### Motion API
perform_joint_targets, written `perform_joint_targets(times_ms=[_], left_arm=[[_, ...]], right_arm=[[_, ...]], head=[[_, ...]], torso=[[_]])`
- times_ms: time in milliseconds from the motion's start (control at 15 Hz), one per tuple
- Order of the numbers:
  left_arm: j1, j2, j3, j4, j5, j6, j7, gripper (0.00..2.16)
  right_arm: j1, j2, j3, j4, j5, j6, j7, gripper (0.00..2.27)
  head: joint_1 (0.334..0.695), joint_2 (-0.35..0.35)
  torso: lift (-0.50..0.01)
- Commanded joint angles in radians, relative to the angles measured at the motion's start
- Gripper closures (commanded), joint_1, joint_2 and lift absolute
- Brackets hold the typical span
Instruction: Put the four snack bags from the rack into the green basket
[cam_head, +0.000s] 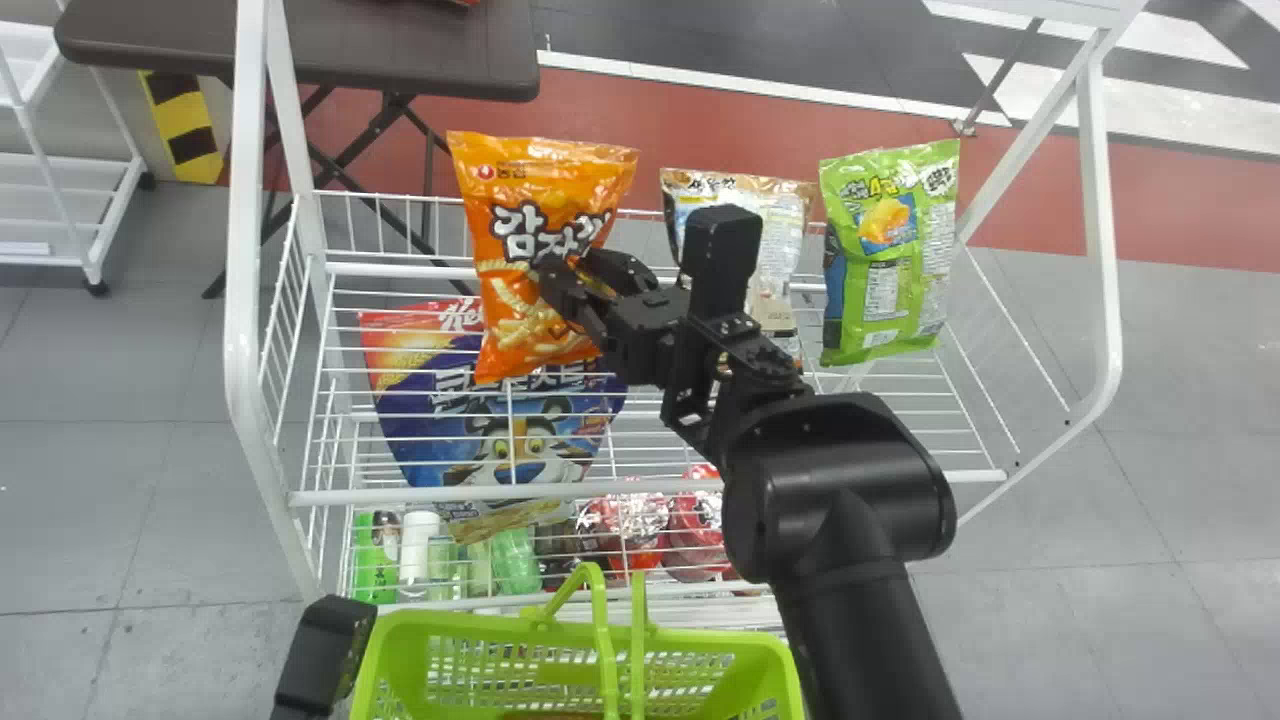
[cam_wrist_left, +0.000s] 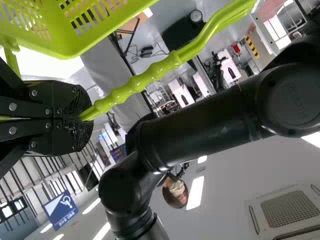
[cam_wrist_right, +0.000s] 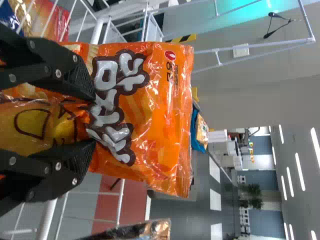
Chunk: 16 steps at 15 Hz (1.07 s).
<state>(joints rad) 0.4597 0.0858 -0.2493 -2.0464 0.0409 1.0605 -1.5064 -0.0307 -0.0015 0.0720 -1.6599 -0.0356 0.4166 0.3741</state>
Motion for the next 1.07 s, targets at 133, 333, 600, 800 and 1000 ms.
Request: perform_joint_targets(times_ms=[133,333,600,800,1000], left_arm=[[-0.001,0.002,-0.001,0.006,0.001,0.0,0.002,2.06],[0.004,0.005,-0.001,-0.001,-0.001,0.028,0.0,2.06],[0.008,0.009,0.008,-0.004,-0.006,0.028,0.002,2.06],[0.005,0.009,0.019,-0.006,-0.009,0.028,0.002,2.06],[0.031,0.002,0.039,-0.017,-0.009,0.003,0.012,2.06]], right_arm=[[0.1,0.002,-0.017,-0.164,-0.015,0.031,-0.004,1.86],[0.19,0.002,-0.054,-0.308,-0.024,0.046,-0.003,1.86],[0.443,0.002,-0.152,-0.623,-0.13,0.058,0.042,1.86],[0.617,0.002,-0.244,-0.796,-0.225,0.153,0.117,1.86],[0.732,0.002,-0.31,-0.893,-0.254,0.35,0.134,1.86]], head=[[0.695,-0.254],[0.695,-0.273],[0.695,-0.333],[0.695,-0.35],[0.695,-0.35]], torso=[[-0.006],[-0.006],[-0.006],[-0.006],[-0.006]])
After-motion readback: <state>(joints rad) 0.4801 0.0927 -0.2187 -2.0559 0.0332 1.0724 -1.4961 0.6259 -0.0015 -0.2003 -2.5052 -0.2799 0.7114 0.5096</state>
